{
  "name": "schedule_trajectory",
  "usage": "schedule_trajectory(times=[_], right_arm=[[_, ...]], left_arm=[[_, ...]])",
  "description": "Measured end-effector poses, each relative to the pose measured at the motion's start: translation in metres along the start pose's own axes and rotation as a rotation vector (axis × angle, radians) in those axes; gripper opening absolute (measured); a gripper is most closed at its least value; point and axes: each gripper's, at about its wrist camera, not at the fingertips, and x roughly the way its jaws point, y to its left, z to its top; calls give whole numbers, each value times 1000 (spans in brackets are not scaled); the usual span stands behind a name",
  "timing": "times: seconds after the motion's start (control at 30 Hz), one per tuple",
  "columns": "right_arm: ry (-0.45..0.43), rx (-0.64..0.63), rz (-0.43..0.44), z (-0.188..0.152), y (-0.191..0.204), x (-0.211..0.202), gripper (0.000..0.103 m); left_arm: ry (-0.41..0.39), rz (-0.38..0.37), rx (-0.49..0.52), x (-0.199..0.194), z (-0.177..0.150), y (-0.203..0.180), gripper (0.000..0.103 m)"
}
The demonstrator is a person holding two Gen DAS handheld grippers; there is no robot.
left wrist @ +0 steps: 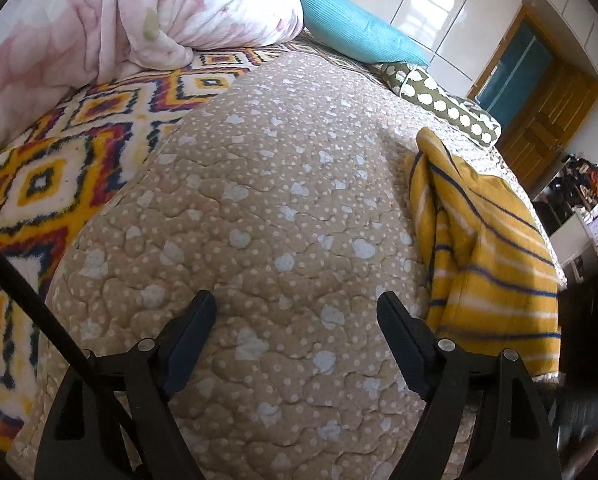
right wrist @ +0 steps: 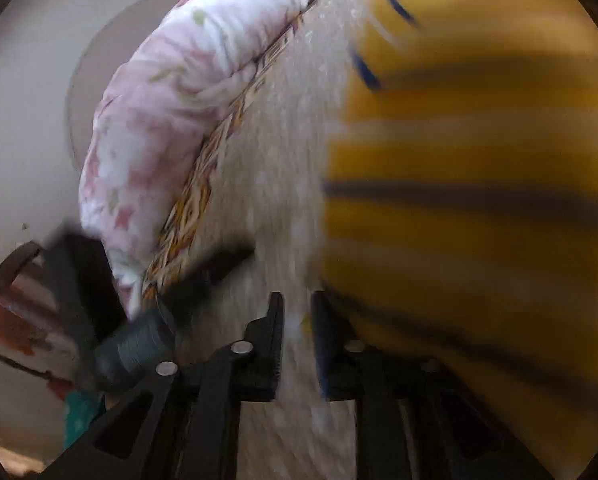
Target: Fold small clothes
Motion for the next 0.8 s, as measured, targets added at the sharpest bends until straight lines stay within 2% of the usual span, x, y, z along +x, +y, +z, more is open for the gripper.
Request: schedule_trajectory(times=[0.03,0.07,0.13,0.2,0.27,0.3,0.37,0.43,0.5,0.63,0.67,0.7,0.73,0.8], right_arm=[[37,28,23,-13,-3,-3,14],[66,45,5,-26,-5,-8,14],[25,2,-18,-40,0,-28,17],[-74,-30,-12,-45,5,-67,17],[-218,-38,-21,-43,6,-111,17],[-285,-30,-20,-41,1,-130,20],[-363,24,-43,-39,-17,-154,28],[-376,106,-104,-39,-47,-158,30],[-331,185,-160,-54,-77,-152,26],[-390,203,-131,-97,-85,-170,25],[-403,184,-165,-109,-80,-175,28],[-414,159,-237,-120,-74,-179,40],[-421,131,-306,-128,-66,-183,47],[-438,62,-444,-154,-60,-196,47]], left_arm=[[0,1,0,0,0,0,81],[1,6,2,0,-1,0,81],[0,21,15,1,-1,-3,81],[-1,32,26,1,-2,-5,82],[-3,40,39,3,-3,-7,84],[-4,42,45,3,-4,-8,85],[-5,45,56,5,-5,-10,88],[-8,36,60,5,-6,-10,91],[-7,12,52,6,-6,-9,94],[10,-4,67,10,-6,-11,102],[15,7,78,12,-5,-13,102],[18,28,95,13,-6,-16,102],[20,40,106,13,-6,-18,102],[18,59,121,13,-8,-21,102]])
